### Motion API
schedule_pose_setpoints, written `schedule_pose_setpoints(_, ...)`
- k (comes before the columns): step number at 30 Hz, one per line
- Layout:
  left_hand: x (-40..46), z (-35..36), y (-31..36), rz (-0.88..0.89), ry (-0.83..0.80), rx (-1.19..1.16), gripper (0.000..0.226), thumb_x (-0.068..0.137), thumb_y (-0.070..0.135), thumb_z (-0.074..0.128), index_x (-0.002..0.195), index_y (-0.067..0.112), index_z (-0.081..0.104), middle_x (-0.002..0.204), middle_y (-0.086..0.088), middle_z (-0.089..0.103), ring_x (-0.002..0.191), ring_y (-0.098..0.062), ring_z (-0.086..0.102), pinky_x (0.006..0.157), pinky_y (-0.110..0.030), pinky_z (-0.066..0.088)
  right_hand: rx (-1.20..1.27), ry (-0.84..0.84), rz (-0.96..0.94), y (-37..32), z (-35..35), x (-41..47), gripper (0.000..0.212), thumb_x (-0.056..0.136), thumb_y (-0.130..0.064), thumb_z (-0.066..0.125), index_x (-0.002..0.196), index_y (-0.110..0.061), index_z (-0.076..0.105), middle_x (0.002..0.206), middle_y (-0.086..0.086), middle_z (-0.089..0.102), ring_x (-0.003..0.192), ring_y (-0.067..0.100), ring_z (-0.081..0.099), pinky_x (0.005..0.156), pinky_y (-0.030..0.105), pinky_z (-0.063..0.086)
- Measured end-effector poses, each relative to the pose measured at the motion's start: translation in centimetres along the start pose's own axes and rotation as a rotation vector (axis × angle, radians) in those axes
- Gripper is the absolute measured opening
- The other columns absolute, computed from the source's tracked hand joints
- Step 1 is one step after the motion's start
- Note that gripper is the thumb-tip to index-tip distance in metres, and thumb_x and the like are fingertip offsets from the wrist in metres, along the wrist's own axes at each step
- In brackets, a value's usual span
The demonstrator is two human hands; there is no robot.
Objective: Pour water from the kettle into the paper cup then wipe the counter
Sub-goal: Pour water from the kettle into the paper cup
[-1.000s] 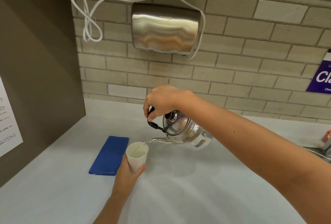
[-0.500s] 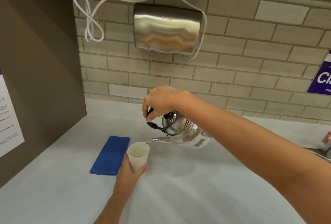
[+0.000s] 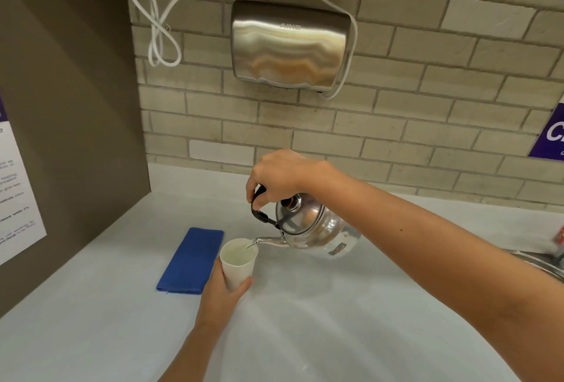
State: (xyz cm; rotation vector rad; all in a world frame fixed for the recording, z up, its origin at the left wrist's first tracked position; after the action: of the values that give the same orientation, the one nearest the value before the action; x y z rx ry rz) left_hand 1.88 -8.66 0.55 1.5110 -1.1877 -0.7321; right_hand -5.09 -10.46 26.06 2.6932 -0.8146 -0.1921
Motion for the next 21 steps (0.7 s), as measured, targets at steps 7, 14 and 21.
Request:
schedule_pose_setpoints(7,-0.2,-0.1,0.3,0.007,-0.002,0.014,0.075,0.073,0.028,0.076,0.134,0.019,0.032,0.122,-0.003,0.054,0.111,-0.022,0.053,0.09,-0.035,0.048,0.211,0.099,0.057,2.7,1.0,-1.6,0.022,0.081,-0.046,0.064,0.099,-0.036,0.068,0.08,-0.016,0.062,0.07,0.006,0.05,0.049,0.021,0.029)
schedule_pose_setpoints(14,-0.2,-0.1,0.3,0.014,-0.005,-0.006,0.071,0.071,0.03,0.077,0.129,0.023,0.037,0.118,0.001,0.056,0.109,-0.019,0.055,0.09,-0.034,0.048,0.467,0.179,0.237,8.9,2.4,-2.7,0.018,0.079,-0.052,0.062,0.097,-0.048,0.066,0.089,-0.024,0.061,0.088,0.007,0.056,0.068,0.027,0.042)
schedule_pose_setpoints(21,0.1,0.1,-0.6,0.005,-0.002,-0.012,0.07,0.069,0.036,0.076,0.127,0.03,0.037,0.117,0.008,0.055,0.109,-0.012,0.053,0.09,-0.029,0.045,0.724,0.429,0.359,13.6,6.0,-1.0,0.016,0.081,-0.041,0.065,0.096,-0.037,0.07,0.097,-0.012,0.071,0.089,0.011,0.062,0.086,0.037,0.047)
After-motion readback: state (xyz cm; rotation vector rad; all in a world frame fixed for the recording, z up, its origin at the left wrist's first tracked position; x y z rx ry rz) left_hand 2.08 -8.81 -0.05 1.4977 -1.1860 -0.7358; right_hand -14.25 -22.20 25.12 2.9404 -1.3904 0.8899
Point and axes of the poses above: each hand's wrist, its own x-axis towards the middle knuckle, its own z-axis out of the palm, y = z × x, the point moved 9 cm from there along x, towards the middle knuckle
